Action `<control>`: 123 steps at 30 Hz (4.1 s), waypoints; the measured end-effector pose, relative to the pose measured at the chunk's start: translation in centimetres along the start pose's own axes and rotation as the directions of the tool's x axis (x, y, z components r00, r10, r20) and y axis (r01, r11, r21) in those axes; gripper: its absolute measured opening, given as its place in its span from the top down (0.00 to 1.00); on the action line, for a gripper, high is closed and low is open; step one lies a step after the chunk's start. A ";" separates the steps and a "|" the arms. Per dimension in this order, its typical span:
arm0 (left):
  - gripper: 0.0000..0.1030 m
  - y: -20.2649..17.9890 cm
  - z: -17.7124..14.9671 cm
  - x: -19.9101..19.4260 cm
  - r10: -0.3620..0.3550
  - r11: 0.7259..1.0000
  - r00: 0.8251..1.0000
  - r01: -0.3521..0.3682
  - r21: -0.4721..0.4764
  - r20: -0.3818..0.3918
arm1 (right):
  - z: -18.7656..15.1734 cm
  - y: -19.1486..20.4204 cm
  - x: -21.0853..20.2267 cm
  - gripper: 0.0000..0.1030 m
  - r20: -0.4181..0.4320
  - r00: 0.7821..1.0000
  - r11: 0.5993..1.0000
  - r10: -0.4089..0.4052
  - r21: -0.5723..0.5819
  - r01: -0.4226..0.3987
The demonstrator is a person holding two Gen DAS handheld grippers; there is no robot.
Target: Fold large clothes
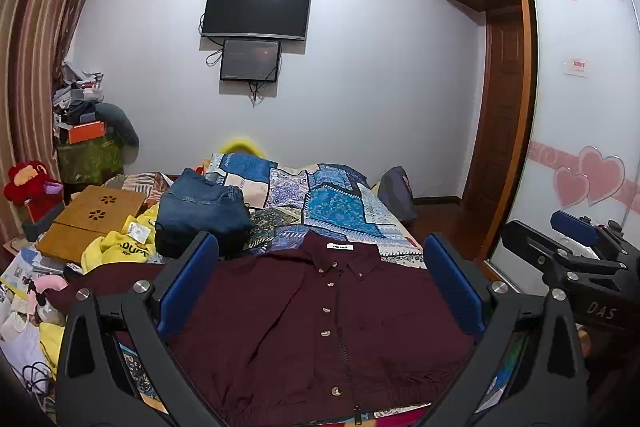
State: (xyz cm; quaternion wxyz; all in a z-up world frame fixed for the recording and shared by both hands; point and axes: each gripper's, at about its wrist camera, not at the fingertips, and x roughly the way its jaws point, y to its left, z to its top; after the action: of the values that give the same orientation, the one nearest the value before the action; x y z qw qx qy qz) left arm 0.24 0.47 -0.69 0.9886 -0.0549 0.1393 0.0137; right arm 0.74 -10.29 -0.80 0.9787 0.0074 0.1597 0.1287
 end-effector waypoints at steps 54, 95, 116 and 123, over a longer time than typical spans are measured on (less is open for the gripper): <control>0.00 0.5 -0.7 0.9 0.008 1.000 1.000 -0.008 -0.008 -0.028 | 0.0 -0.2 0.4 0.01 -0.016 1.000 1.000 0.000 0.000 0.000; 0.00 36.3 -13.0 14.0 0.254 0.721 0.805 -0.527 -0.450 -0.536 | -4.0 -2.3 17.3 0.01 -0.428 0.899 0.996 -0.094 -0.047 0.082; 0.65 50.7 -20.0 17.6 0.308 0.486 0.671 -0.720 -0.495 -0.675 | -4.4 -1.7 20.3 0.01 -0.495 0.859 0.992 -0.127 -0.075 0.104; 0.92 48.6 -14.9 16.5 0.413 0.567 0.688 -0.707 -0.422 -0.597 | -4.0 -1.6 19.5 0.01 -0.478 0.868 0.991 -0.132 -0.088 0.102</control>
State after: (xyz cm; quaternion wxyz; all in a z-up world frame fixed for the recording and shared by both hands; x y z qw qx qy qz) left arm 9.99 47.28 -24.64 0.7935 -0.3320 0.3523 0.3688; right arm 17.73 -6.95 -10.70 0.9137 -0.0640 0.3948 0.0719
